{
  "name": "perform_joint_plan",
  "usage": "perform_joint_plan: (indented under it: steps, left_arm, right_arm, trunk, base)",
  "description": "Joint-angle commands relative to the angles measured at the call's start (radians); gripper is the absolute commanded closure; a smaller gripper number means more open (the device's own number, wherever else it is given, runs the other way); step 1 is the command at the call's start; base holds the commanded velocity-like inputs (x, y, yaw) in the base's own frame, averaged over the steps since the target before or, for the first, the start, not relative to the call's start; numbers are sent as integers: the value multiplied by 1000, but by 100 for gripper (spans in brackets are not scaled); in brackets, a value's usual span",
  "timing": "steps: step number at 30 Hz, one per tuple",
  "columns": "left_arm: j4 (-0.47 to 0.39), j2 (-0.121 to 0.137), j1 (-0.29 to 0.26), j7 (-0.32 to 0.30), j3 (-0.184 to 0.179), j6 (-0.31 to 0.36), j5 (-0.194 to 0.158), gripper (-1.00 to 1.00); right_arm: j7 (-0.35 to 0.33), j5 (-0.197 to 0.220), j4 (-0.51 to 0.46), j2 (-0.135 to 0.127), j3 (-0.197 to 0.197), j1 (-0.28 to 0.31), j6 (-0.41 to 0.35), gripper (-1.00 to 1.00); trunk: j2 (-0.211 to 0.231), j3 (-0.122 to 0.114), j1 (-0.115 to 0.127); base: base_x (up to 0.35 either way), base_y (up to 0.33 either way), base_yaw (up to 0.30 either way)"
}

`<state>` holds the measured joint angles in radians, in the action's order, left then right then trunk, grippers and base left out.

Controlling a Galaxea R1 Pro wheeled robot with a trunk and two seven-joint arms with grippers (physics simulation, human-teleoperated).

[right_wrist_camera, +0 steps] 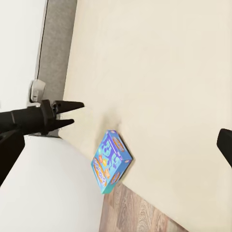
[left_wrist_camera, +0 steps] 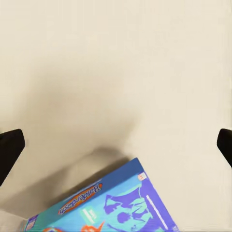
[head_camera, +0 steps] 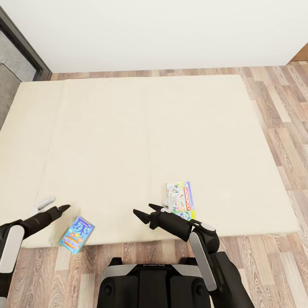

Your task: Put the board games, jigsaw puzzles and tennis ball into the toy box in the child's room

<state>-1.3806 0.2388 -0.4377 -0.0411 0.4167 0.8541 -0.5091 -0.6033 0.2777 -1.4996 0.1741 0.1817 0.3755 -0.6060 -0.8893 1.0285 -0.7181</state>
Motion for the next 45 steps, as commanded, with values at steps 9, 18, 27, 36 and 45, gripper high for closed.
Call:
perform_joint_plan:
  steps: [9,18,27,36,45]
  left_arm:
    - [-22,43,3,-167,80,80,1,-100]
    - [-25,67,4,-250,137,118,0,-100]
    - [-33,77,4,-293,146,173,0,-100]
    - [-34,79,5,-326,144,190,0,-100]
    - [-34,79,5,-333,143,192,0,-100]
  right_arm:
    - [1,3,1,0,3,0,-8,-100]
    - [2,2,5,0,10,0,-8,-100]
    - [3,6,0,0,8,0,-9,-100]
    - [3,13,-5,0,8,0,-14,-100]
    - [-2,20,-7,0,1,1,-20,-100]
  trunk:
    - [-1,1,0]
    - [-1,1,0]
    - [-1,1,0]
    - [-1,1,0]
    - [-1,1,0]
  base:
    - [0,0,0]
    - [0,0,0]
    - [0,0,0]
    - [0,0,0]
    - [0,0,0]
